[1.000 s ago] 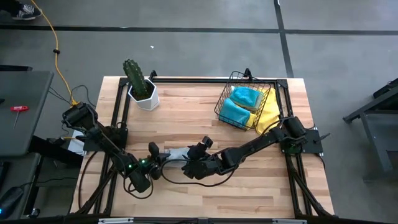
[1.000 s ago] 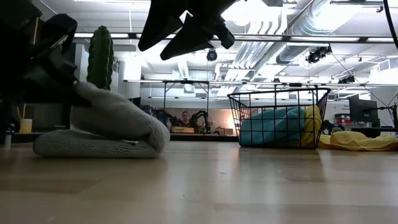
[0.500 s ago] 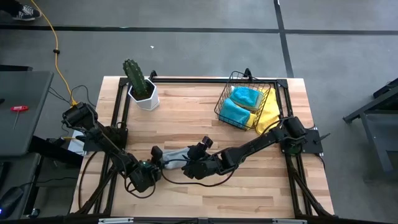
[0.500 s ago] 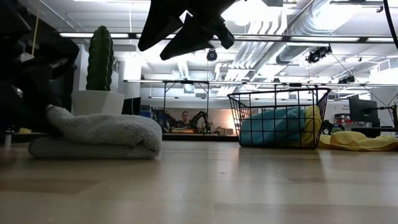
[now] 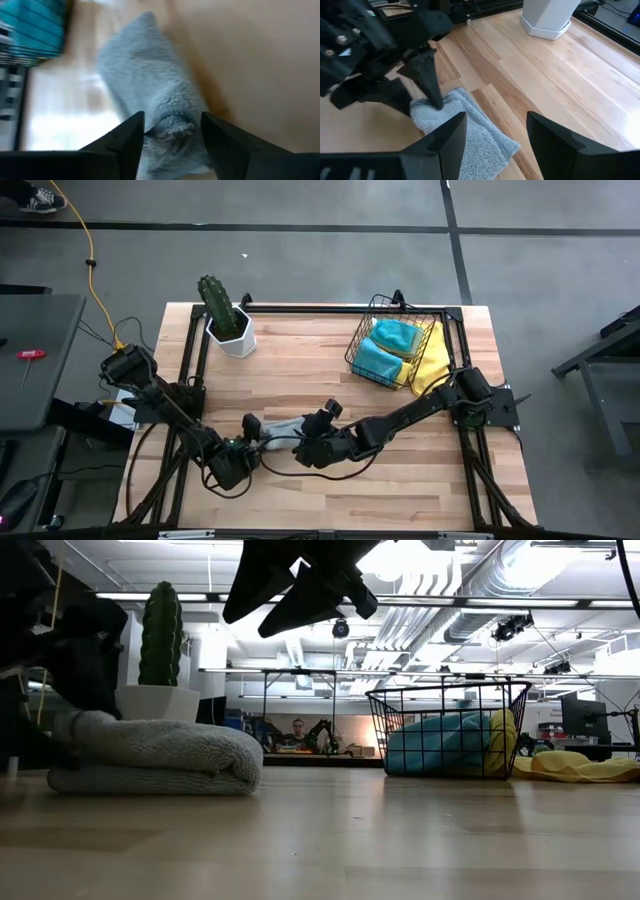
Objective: Fold microfiber towels
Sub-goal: Fold the gray microfiber towel
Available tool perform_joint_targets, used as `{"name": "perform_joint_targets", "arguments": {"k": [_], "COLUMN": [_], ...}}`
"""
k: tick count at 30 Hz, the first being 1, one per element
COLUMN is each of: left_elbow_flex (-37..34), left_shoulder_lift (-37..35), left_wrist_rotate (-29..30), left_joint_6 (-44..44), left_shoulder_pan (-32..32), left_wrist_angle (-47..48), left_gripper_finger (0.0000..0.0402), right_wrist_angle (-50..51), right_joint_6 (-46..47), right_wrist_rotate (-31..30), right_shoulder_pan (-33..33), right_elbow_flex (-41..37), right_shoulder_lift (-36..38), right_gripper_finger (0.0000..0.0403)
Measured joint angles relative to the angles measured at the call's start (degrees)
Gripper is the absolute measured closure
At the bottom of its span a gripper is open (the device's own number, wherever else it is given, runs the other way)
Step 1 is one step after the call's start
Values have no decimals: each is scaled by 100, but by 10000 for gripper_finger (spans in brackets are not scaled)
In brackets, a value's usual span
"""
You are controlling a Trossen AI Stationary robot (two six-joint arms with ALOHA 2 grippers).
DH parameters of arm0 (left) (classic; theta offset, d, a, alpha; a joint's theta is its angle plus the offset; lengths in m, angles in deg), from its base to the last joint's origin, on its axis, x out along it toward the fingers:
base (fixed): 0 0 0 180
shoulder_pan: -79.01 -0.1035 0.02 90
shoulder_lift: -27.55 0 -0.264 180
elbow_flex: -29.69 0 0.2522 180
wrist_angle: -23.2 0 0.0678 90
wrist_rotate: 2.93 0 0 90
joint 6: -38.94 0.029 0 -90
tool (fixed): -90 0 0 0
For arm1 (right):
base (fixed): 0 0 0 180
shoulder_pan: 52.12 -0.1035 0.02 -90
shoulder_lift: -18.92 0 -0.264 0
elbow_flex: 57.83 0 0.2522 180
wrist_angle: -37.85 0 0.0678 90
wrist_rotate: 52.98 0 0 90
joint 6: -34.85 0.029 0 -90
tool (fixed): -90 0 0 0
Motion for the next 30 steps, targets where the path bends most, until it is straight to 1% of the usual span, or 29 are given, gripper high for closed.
{"name": "perform_joint_targets", "arguments": {"k": [5, 8, 9, 11, 16, 20, 22, 27, 28, 30], "left_elbow_flex": [504, 834, 901, 937, 937, 937, 937, 937, 937, 937], "left_shoulder_lift": [2, 4, 4, 4, 4, 4, 4, 4, 3, 2], "left_wrist_rotate": [-776, -853, -776, -415, 837, 1436, 1435, 923, 894, 1104], "left_joint_6": [-350, -512, -572, -613, -857, -1164, -1217, -1081, -1031, -1061], "left_shoulder_pan": [2, 4, 4, 4, 0, 28, 80, 212, 230, 273], "left_wrist_angle": [851, 1420, 1523, 1581, 1692, 1987, 2035, 2026, 2036, 2033], "left_gripper_finger": [189, 184, 184, 184, 192, 198, 200, 202, 202, 202], "right_wrist_angle": [36, 37, 37, 37, 35, 78, 160, 220, 212, 213], "right_joint_6": [1, 2, 2, 2, 2, 2, 2, 152, 153, 153], "right_wrist_rotate": [0, 0, 0, 0, 12, 35, 46, 27, 21, 13], "right_shoulder_pan": [0, 2, 2, 0, 0, -2, -9, -12, -13, -13], "right_elbow_flex": [2, 2, 2, 2, 2, 4, 4, 4, 4, 4], "right_shoulder_lift": [0, 0, 0, 0, -10, -65, -85, -83, -83, -83], "right_gripper_finger": [203, 203, 203, 203, 203, 203, 203, 203, 203, 203]}}
